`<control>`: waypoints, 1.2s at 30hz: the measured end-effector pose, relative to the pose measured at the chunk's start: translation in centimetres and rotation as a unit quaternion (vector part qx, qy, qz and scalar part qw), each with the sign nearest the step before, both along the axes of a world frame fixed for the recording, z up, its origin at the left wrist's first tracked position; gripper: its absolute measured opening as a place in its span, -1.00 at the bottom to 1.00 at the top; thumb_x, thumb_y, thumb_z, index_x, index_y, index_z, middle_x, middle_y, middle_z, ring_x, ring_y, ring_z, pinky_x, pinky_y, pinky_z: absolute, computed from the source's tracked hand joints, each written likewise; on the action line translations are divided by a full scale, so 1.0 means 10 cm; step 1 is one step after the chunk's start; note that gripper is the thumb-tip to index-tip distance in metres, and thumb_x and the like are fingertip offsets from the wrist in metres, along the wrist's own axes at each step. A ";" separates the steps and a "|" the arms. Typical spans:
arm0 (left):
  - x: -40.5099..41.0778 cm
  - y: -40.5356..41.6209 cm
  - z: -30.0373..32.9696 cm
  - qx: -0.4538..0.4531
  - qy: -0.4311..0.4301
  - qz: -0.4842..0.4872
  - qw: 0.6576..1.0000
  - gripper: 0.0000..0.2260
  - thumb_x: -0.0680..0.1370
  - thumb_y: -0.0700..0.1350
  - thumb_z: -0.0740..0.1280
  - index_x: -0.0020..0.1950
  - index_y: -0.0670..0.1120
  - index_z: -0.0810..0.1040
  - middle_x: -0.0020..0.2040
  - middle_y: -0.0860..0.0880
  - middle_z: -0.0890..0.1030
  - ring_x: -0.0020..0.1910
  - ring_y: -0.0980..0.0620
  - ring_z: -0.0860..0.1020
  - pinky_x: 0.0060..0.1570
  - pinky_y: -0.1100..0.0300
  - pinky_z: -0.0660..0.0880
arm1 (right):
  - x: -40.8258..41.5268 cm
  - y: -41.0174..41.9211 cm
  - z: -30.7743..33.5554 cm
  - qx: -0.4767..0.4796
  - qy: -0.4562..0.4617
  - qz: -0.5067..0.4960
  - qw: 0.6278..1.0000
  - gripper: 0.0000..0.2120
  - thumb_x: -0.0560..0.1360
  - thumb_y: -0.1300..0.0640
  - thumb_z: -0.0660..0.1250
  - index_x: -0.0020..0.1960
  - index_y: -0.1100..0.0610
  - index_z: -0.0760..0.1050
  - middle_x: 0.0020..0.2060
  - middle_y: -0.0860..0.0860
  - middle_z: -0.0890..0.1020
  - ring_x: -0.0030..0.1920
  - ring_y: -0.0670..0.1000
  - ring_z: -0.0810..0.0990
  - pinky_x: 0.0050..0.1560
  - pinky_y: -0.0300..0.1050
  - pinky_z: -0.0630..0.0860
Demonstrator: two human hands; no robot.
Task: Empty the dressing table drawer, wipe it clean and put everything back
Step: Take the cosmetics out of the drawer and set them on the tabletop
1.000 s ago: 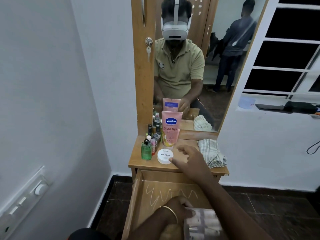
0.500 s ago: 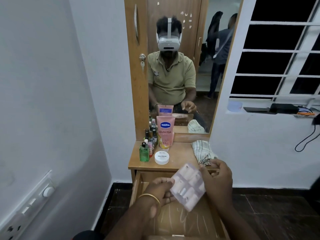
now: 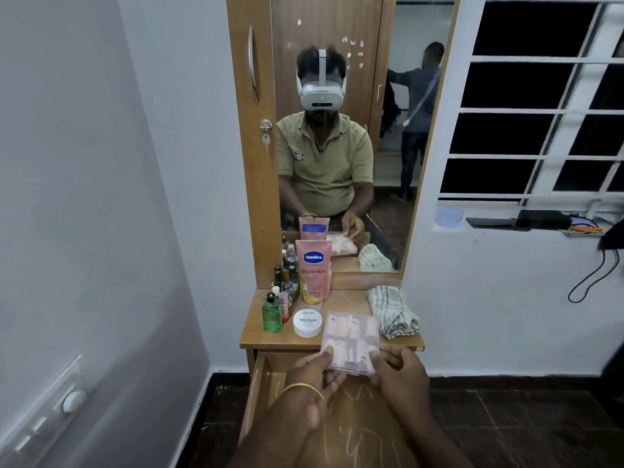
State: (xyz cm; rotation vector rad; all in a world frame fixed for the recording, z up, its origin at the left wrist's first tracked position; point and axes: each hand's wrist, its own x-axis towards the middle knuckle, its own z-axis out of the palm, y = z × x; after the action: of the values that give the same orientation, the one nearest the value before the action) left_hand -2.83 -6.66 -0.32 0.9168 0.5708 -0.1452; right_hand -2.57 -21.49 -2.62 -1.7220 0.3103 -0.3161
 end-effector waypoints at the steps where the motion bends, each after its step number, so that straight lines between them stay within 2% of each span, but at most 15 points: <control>1: 0.03 -0.01 -0.02 0.006 0.001 -0.001 1.000 -0.83 0.55 -0.28 0.38 0.08 -0.34 0.54 -0.37 -0.17 0.62 -0.53 0.06 0.55 -0.35 0.13 0.65 | 0.03 -0.01 -0.02 -0.003 -0.003 0.000 1.000 -0.88 0.45 0.12 0.49 -0.07 -0.02 0.58 -0.15 -0.07 0.70 -0.12 0.02 0.70 0.01 0.17 0.63; 5: 0.10 0.00 -0.08 0.025 0.001 -0.011 1.000 -0.77 0.52 -0.25 0.42 0.11 -0.34 0.56 -0.16 -0.27 0.63 -0.33 -0.01 0.58 -0.32 0.16 0.64 | 0.12 -0.02 -0.07 -0.022 -0.004 0.002 1.000 -0.90 0.47 0.12 0.47 -0.05 -0.01 0.60 -0.14 -0.04 0.70 -0.14 0.03 0.70 0.00 0.16 0.64; 8: 0.14 0.00 -0.09 0.032 -0.004 -0.015 0.999 -0.78 0.51 -0.27 0.44 0.09 -0.35 0.56 -0.25 -0.21 0.62 -0.37 0.02 0.58 -0.28 0.18 0.65 | 0.15 -0.03 -0.08 -0.060 -0.017 0.009 0.998 -0.89 0.47 0.12 0.47 0.00 0.06 0.64 -0.14 -0.05 0.70 -0.14 -0.02 0.68 0.01 0.11 0.64; 12: 0.12 0.00 -0.06 0.088 -0.022 -0.024 0.996 -0.76 0.45 -0.26 0.50 0.05 -0.32 0.57 -0.22 -0.21 0.67 -0.30 -0.02 0.62 -0.25 0.20 0.63 | 0.13 -0.02 -0.08 -0.122 -0.037 0.045 0.991 -0.68 0.38 0.14 0.56 0.11 0.12 0.63 -0.03 -0.07 0.63 -0.03 -0.13 0.61 -0.04 -0.24 0.56; 14: 0.08 0.01 -0.05 0.172 -0.050 -0.035 0.983 -0.76 0.42 -0.23 0.53 0.01 -0.28 0.59 -0.23 -0.15 0.67 -0.31 0.01 0.59 -0.31 0.24 0.57 | 0.15 -0.02 -0.15 -0.174 -0.055 0.055 0.982 -0.59 0.33 0.17 0.60 0.15 0.12 0.62 0.06 -0.05 0.59 0.08 -0.04 0.60 0.06 -0.09 0.60; 16: 0.07 0.04 -0.11 0.351 -0.093 -0.026 0.931 -0.74 0.38 -0.15 0.56 -0.02 -0.14 0.58 -0.15 -0.02 0.65 -0.23 0.09 0.57 -0.26 0.29 0.52 | 0.15 -0.02 -0.21 -0.229 -0.067 0.055 0.970 -0.59 0.32 0.19 0.60 0.14 0.14 0.63 0.07 -0.04 0.58 0.11 0.02 0.58 0.11 0.09 0.61; 17: 0.08 0.07 -0.15 0.470 -0.130 -0.023 0.872 -0.73 0.38 -0.08 0.56 -0.01 -0.06 0.58 -0.08 0.03 0.62 -0.14 0.11 0.56 -0.17 0.27 0.52 | 0.16 -0.02 -0.22 -0.249 -0.072 0.053 0.964 -0.61 0.33 0.20 0.59 0.14 0.14 0.63 0.08 -0.02 0.59 0.11 0.02 0.57 0.10 0.10 0.61; 19: 0.11 0.12 -0.21 0.664 -0.236 -0.041 0.708 -0.77 0.42 -0.03 0.47 0.06 0.04 0.60 0.02 0.10 0.59 0.00 0.11 0.52 -0.01 0.20 0.51 | 0.16 -0.02 -0.21 -0.278 -0.080 0.047 0.956 -0.64 0.36 0.19 0.57 0.13 0.12 0.64 0.09 0.01 0.60 0.10 0.00 0.55 0.12 -0.01 0.58; 21: 0.18 0.14 -0.25 0.753 -0.318 -0.063 0.572 -0.77 0.38 -0.11 0.45 0.03 0.06 0.66 0.01 0.10 0.64 -0.02 0.06 0.55 -0.07 0.16 0.53 | 0.18 -0.02 -0.20 -0.319 -0.094 0.036 0.942 -0.70 0.36 0.16 0.56 0.09 0.09 0.67 0.07 0.00 0.62 0.07 -0.02 0.56 0.08 -0.13 0.51; 23: 0.23 0.12 -0.20 0.787 -0.355 -0.079 0.498 -0.80 0.32 -0.14 0.47 -0.10 0.07 0.67 -0.09 0.12 0.67 -0.12 0.04 0.57 -0.21 0.13 0.52 | 0.22 -0.01 -0.19 -0.370 -0.106 0.033 0.922 -0.76 0.36 0.15 0.56 0.02 0.05 0.69 0.03 -0.02 0.64 0.00 0.00 0.60 -0.04 -0.10 0.55; 25: 0.29 0.11 -0.16 0.813 -0.358 -0.090 0.450 -0.90 0.35 -0.10 0.39 -0.17 0.06 0.64 -0.17 0.14 0.65 -0.18 0.04 0.55 -0.28 0.15 0.47 | 0.27 0.00 -0.17 -0.429 -0.121 0.037 0.894 -0.83 0.38 0.13 0.52 -0.04 0.02 0.67 -0.02 -0.04 0.64 -0.11 0.02 0.64 -0.21 -0.03 0.59; 27: 0.37 0.10 -0.14 0.828 -0.348 -0.108 0.427 -0.84 0.38 -0.07 0.24 -0.21 0.04 0.63 -0.22 0.12 0.65 -0.22 0.04 0.55 -0.31 0.16 0.45 | 0.34 0.00 -0.17 -0.480 -0.140 0.033 0.866 -0.92 0.44 0.08 0.40 -0.08 -0.01 0.62 -0.08 -0.06 0.62 -0.20 0.04 0.62 -0.26 0.00 0.57; 30: 0.50 0.10 -0.17 0.832 -0.346 -0.143 0.410 -0.77 0.39 -0.09 0.18 -0.19 0.01 0.63 -0.23 0.07 0.66 -0.23 0.01 0.56 -0.29 0.15 0.50 | 0.44 0.01 -0.18 -0.525 -0.142 0.034 0.839 -0.88 0.47 0.04 0.26 -0.11 0.00 0.58 -0.12 -0.07 0.60 -0.20 0.06 0.59 -0.22 0.03 0.54; 33: 0.62 0.10 -0.19 0.829 -0.345 -0.160 0.409 -0.74 0.36 -0.13 0.16 -0.19 -0.03 0.66 -0.22 0.03 0.68 -0.23 -0.01 0.60 -0.25 0.18 0.56 | 0.49 0.04 -0.15 -0.547 -0.135 0.037 0.825 -0.95 0.41 0.12 0.43 -0.13 0.03 0.58 -0.15 -0.05 0.60 -0.28 0.08 0.59 -0.35 -0.06 0.51; 36: 0.67 0.09 -0.18 0.825 -0.350 -0.167 0.411 -0.83 0.35 -0.16 0.28 -0.19 -0.06 0.66 -0.23 0.00 0.68 -0.24 -0.03 0.60 -0.24 0.17 0.58 | 0.53 0.03 -0.14 -0.549 -0.137 0.037 0.824 -0.95 0.42 0.13 0.44 -0.13 0.04 0.58 -0.15 -0.05 0.61 -0.31 0.07 0.58 -0.39 -0.08 0.51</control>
State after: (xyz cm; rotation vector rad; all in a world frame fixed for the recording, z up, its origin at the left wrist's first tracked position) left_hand 3.86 -5.79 -2.08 2.8623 -0.6097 0.6160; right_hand 2.74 -21.18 -4.01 -2.7635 -0.2282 -0.7776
